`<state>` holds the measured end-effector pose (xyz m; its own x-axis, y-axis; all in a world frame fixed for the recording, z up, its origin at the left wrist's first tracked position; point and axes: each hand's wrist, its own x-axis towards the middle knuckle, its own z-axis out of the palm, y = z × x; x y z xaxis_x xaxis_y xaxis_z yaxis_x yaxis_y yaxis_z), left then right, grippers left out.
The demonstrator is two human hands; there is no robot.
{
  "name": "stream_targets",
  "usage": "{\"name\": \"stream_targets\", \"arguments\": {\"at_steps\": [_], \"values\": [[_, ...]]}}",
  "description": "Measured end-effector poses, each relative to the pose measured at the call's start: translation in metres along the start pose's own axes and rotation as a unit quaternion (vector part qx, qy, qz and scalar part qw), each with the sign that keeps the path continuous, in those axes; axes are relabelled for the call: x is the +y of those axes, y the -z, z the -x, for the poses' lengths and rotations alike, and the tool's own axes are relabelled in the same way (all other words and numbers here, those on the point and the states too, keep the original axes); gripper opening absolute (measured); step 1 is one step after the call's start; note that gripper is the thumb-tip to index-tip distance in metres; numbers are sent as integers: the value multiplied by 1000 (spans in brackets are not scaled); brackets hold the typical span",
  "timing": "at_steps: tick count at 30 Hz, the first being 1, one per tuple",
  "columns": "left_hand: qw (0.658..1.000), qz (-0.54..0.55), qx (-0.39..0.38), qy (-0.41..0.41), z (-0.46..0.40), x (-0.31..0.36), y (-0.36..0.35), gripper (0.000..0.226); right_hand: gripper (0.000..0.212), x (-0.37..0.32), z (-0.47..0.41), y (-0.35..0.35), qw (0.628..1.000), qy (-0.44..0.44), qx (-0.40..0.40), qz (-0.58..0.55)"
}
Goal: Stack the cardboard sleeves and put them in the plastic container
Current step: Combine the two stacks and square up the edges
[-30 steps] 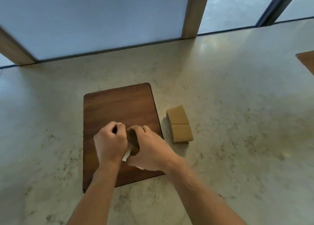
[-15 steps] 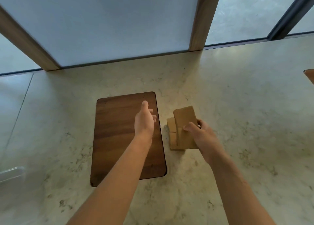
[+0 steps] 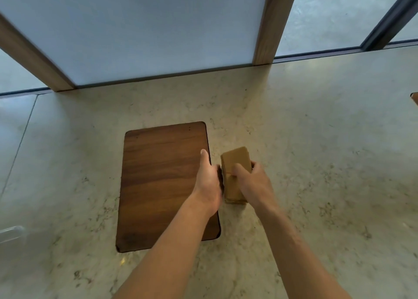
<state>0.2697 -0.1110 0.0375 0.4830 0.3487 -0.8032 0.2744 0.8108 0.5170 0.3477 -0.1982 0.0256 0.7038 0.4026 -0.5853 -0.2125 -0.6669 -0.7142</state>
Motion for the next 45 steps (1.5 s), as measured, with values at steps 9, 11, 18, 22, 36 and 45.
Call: {"name": "stream_targets", "arguments": {"at_steps": [9, 11, 18, 22, 36, 45], "values": [[999, -40, 31, -2, -10, 2, -19, 89, 59, -7, 5, 1, 998, -30, -21, 48], [998, -53, 29, -9, -9, 5, -19, 89, 38, -10, 6, 3, 997, -42, -60, -25], [999, -41, 14, 13, -6, 12, -23, 88, 48, -7, 0, 10, 987, -79, -66, -126], [998, -55, 22, 24, -9, 12, -20, 86, 89, -7, -6, 15, 980, -126, -48, -144], [996, -81, 20, 41, -12, 5, -28, 72, 27, -17, -8, 16, 983, -116, -83, -118], [980, -193, 39, -11, -15, -4, -39, 83, 43, -8, -16, 27, 975, -114, -114, -151]]}}
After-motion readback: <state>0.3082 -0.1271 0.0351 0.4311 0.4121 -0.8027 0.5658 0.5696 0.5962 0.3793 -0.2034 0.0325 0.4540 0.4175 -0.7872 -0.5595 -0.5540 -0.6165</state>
